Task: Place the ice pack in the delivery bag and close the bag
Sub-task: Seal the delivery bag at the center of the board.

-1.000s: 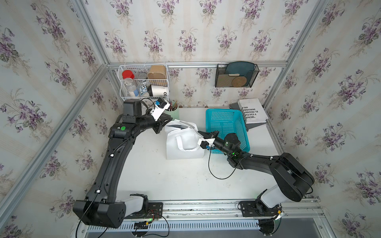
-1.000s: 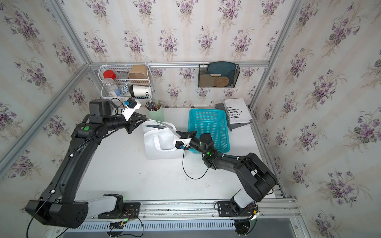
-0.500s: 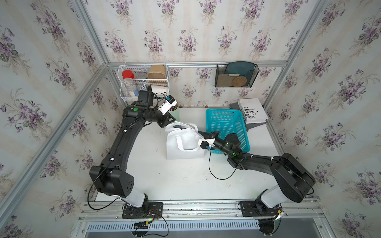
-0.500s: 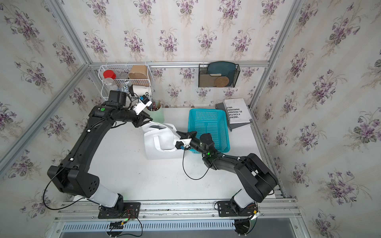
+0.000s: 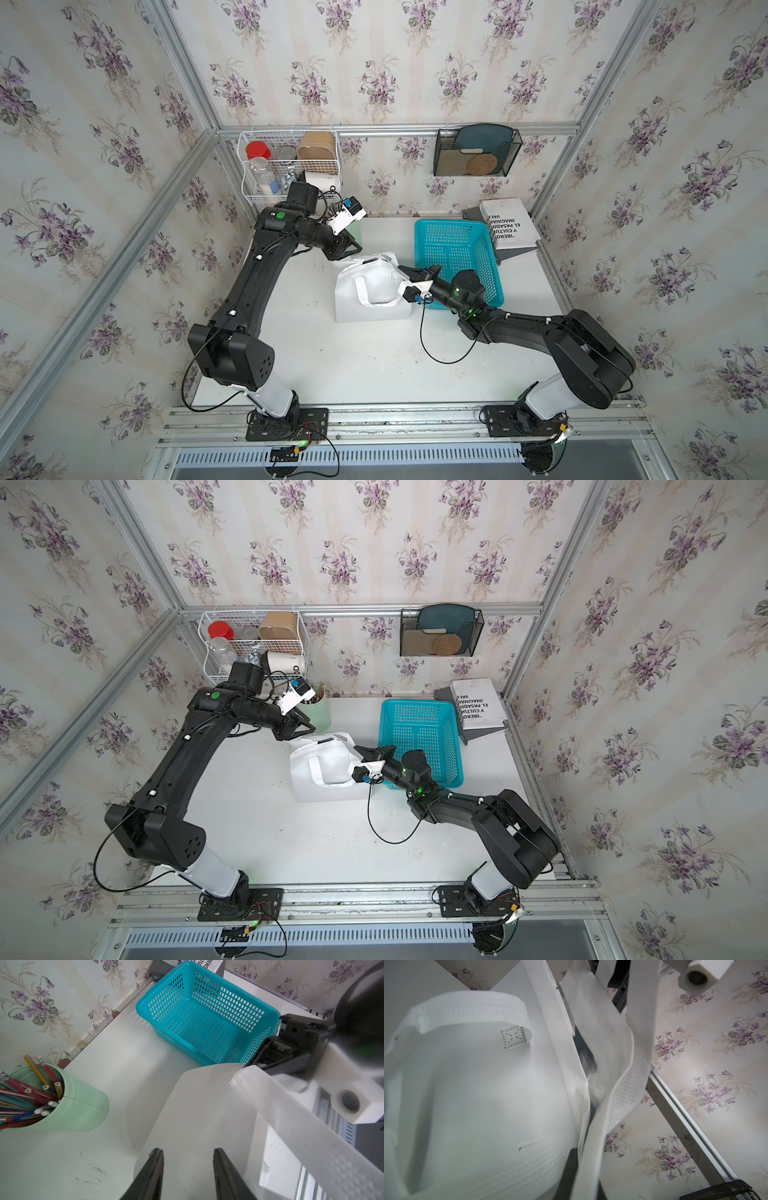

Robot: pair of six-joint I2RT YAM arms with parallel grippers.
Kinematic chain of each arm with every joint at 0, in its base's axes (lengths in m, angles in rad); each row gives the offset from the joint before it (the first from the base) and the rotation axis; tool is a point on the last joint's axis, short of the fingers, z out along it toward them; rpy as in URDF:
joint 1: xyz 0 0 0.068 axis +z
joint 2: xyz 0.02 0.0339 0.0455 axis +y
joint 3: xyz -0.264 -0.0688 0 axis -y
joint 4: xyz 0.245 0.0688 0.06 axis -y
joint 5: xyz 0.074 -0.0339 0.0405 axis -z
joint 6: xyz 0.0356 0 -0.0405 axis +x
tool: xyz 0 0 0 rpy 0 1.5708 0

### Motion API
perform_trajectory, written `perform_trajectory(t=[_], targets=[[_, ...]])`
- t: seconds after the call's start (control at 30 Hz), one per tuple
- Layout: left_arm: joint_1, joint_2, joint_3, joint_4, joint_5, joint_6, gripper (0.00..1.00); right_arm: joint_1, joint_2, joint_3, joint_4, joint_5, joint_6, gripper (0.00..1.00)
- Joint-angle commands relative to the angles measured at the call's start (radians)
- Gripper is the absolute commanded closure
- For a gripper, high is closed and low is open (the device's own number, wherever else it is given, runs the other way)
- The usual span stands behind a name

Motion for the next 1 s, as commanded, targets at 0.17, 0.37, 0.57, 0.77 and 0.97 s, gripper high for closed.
perform_trajectory(t=[0.17, 0.37, 0.57, 0.77, 0.97], targets=[[-0.008, 0.016, -0.001, -0.047, 0.028, 0.058, 0.55, 0.001, -0.008, -0.008, -0.083, -0.001, 0.002, 1.0], [-0.02, 0.024, 0.005, -0.054, 0.028, 0.063, 0.55, 0.0, -0.007, -0.007, -0.089, -0.013, 0.004, 1.0], [-0.059, 0.036, 0.011, -0.063, -0.018, 0.081, 0.54, 0.002, -0.007, -0.006, -0.095, -0.023, 0.006, 1.0], [-0.083, 0.048, 0.053, -0.07, -0.008, 0.071, 0.53, 0.003, -0.004, -0.002, -0.099, -0.018, 0.011, 1.0], [-0.097, 0.014, -0.03, -0.079, -0.029, 0.088, 0.52, 0.003, -0.001, -0.002, -0.101, -0.016, 0.017, 1.0]])
